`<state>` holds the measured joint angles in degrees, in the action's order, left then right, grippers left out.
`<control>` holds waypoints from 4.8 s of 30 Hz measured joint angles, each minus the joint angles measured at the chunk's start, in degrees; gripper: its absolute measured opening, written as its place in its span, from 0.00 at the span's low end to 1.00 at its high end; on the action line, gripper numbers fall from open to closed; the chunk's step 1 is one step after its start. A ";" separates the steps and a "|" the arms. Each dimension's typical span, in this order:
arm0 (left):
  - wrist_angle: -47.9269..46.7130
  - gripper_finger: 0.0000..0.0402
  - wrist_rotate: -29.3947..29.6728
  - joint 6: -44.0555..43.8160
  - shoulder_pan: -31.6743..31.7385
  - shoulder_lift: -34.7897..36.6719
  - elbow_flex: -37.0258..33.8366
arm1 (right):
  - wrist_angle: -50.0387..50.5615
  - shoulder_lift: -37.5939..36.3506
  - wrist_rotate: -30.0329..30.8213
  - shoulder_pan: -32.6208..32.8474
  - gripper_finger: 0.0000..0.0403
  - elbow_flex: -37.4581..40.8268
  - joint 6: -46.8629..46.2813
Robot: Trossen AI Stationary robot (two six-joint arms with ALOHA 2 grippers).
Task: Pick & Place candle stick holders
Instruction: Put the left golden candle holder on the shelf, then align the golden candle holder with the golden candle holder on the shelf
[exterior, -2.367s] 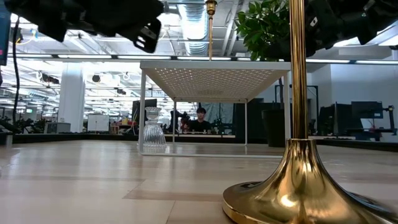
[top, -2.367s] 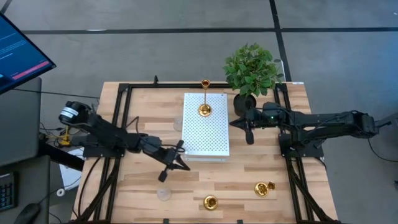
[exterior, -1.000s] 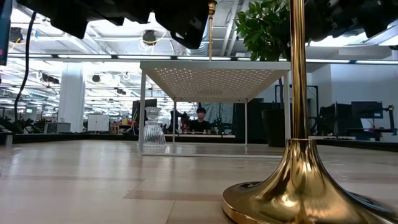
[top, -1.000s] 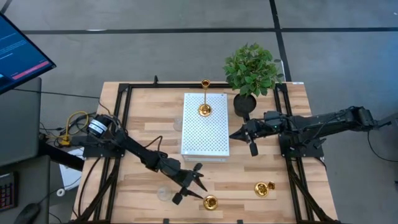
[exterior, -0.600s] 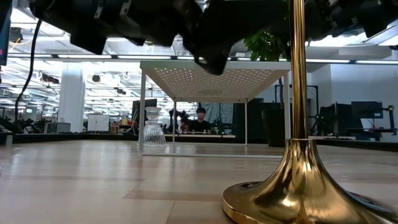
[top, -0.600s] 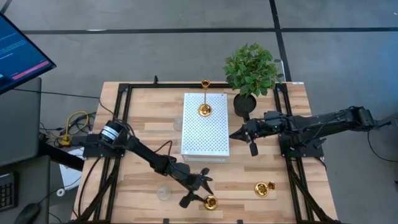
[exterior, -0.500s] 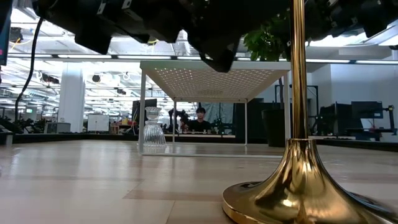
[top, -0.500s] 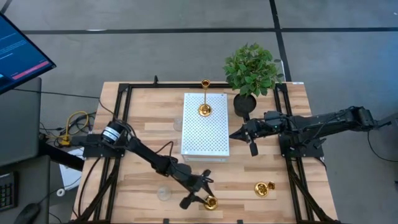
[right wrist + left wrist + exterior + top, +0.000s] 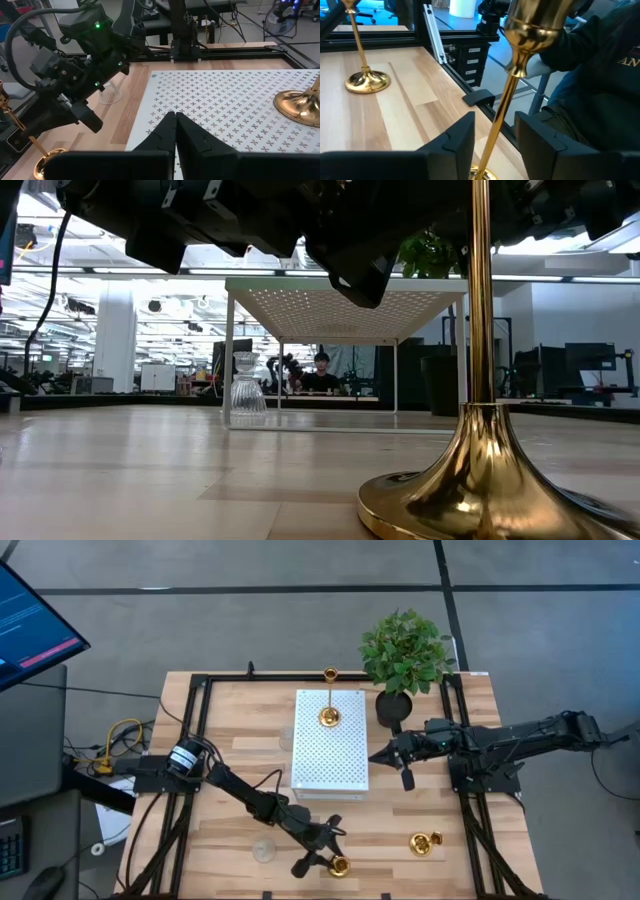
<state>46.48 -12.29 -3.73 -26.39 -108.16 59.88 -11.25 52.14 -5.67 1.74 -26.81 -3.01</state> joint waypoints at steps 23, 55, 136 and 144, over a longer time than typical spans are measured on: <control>1.54 0.04 -0.01 0.35 0.14 0.00 -0.02 | 0.14 0.00 2.73 -0.02 0.00 0.00 -0.02; -5.73 0.03 -7.43 -2.58 11.40 6.92 -0.20 | 1.33 0.00 2.71 0.00 0.00 0.00 -0.09; -40.44 0.21 23.20 -8.18 42.54 42.75 -7.32 | 3.71 0.00 2.71 -3.76 0.00 -0.02 -1.56; -40.50 0.27 23.25 -7.03 42.54 42.75 -7.28 | 4.46 0.00 2.71 -3.76 0.00 -0.02 -1.57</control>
<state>5.97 10.97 -10.76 16.14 -65.41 52.60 -6.78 52.14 -2.96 -2.02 -26.83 -4.57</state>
